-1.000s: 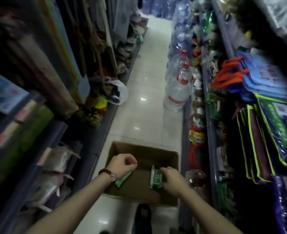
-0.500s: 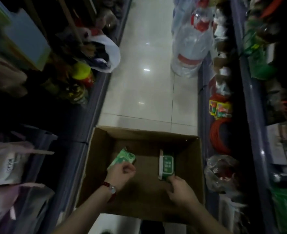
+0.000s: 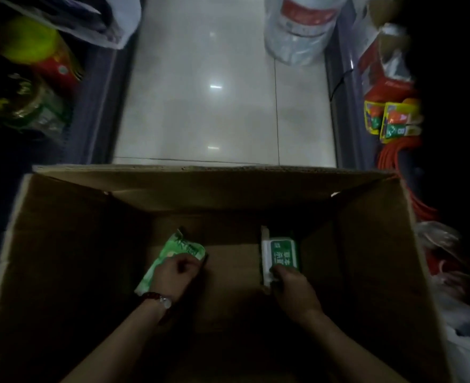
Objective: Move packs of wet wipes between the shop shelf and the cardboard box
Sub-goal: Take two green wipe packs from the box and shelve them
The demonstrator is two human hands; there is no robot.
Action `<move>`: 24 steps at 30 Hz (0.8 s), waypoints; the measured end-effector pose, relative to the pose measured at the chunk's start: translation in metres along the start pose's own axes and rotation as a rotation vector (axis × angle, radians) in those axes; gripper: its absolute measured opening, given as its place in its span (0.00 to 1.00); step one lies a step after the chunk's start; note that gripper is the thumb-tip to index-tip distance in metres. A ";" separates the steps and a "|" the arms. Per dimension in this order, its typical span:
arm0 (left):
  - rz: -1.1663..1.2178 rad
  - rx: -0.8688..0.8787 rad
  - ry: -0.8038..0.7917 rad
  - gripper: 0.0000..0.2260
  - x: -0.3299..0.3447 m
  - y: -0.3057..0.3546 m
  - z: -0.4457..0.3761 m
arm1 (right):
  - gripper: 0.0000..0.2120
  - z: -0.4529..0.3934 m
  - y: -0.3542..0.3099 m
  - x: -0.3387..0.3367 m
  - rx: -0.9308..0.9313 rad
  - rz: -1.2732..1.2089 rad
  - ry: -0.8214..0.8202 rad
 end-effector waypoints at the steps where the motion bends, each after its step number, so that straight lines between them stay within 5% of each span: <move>1: 0.002 0.001 0.021 0.05 0.004 -0.006 -0.009 | 0.16 -0.010 0.006 0.005 -0.001 -0.019 0.020; 8: -0.135 -0.122 0.231 0.13 -0.001 -0.064 -0.062 | 0.21 -0.065 0.044 0.024 0.054 -0.020 0.229; 16: -0.171 -0.241 0.153 0.32 0.016 -0.098 -0.087 | 0.34 -0.095 0.065 0.019 0.162 0.046 0.349; 24: -0.183 -0.323 0.074 0.33 0.042 -0.108 -0.088 | 0.34 -0.098 0.061 0.029 0.094 -0.081 0.297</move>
Point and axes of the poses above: each hand's wrist, its own z-axis away from the middle knuckle, its own x-axis out of the palm, y = z × x, the point moved 7 cm from there along -z, towards the middle knuckle, and after that the axes turned 14 degrees about -z, right-handed, at the moved point
